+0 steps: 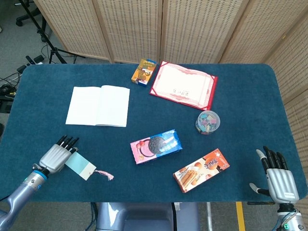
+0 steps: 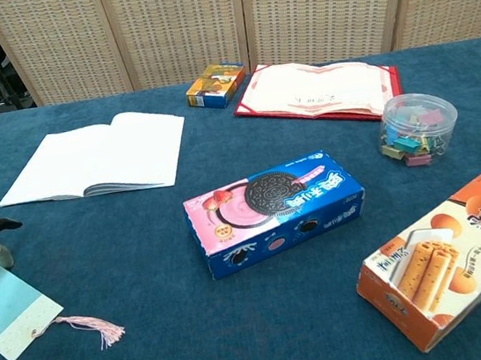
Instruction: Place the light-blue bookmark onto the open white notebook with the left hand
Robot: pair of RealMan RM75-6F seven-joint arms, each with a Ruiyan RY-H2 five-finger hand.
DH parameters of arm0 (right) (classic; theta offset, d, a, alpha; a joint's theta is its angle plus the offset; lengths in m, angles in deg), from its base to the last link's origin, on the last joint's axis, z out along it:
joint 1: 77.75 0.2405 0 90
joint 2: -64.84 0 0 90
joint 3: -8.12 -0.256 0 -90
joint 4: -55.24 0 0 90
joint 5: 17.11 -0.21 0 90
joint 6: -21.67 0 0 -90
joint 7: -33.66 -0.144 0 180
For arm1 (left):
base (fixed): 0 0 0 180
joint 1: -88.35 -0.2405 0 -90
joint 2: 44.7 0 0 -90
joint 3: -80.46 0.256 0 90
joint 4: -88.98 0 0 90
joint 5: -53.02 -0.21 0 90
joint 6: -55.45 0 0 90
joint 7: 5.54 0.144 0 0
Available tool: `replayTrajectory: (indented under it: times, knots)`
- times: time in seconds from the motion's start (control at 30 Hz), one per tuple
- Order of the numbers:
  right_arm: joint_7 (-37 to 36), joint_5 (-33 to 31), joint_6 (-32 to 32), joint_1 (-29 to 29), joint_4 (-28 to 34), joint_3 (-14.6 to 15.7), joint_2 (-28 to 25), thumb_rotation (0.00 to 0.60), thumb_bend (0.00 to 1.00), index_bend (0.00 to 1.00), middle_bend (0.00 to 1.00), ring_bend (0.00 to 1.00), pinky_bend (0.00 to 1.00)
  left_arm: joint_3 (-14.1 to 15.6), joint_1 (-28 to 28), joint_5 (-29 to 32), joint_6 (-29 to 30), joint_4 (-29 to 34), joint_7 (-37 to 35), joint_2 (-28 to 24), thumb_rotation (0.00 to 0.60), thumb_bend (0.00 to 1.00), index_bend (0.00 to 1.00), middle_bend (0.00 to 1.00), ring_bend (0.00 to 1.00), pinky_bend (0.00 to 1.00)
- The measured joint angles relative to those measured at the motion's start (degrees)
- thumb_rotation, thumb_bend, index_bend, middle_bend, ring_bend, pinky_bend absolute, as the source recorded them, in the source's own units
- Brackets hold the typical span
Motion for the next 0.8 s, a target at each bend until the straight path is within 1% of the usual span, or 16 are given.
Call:
replayTrajectory:
  times: [0.53, 0.67, 0.8]
  knots:
    - [0.07, 0.08, 0.08, -0.04, 0.02, 0.01, 0.03, 0.600, 0.10, 0.00, 0.00, 0.00, 0.00, -0.39, -0.14, 0.35, 0.45, 0.18, -0.31, -0.30, 0.600, 0.53, 0.49, 0.00, 0.00, 0.00]
    - [0.00, 0.07, 0.12, -0.08, 0.02, 0.01, -0.02, 0.600, 0.10, 0.00, 0.00, 0.00, 0.00, -1.04, -0.13, 0.43, 1.35, 0.81, -0.97, -1.00, 0.600, 0.53, 0.49, 0.00, 0.00, 0.00]
    - [0.02, 0.15, 0.10, -0.07, 0.04, 0.04, -0.03, 0.600, 0.10, 0.00, 0.00, 0.00, 0.00, -2.32, 0.08, 0.84, 2.45, 2.05, -1.57, -2.47, 0.600, 0.53, 0.49, 0.00, 0.00, 0.00]
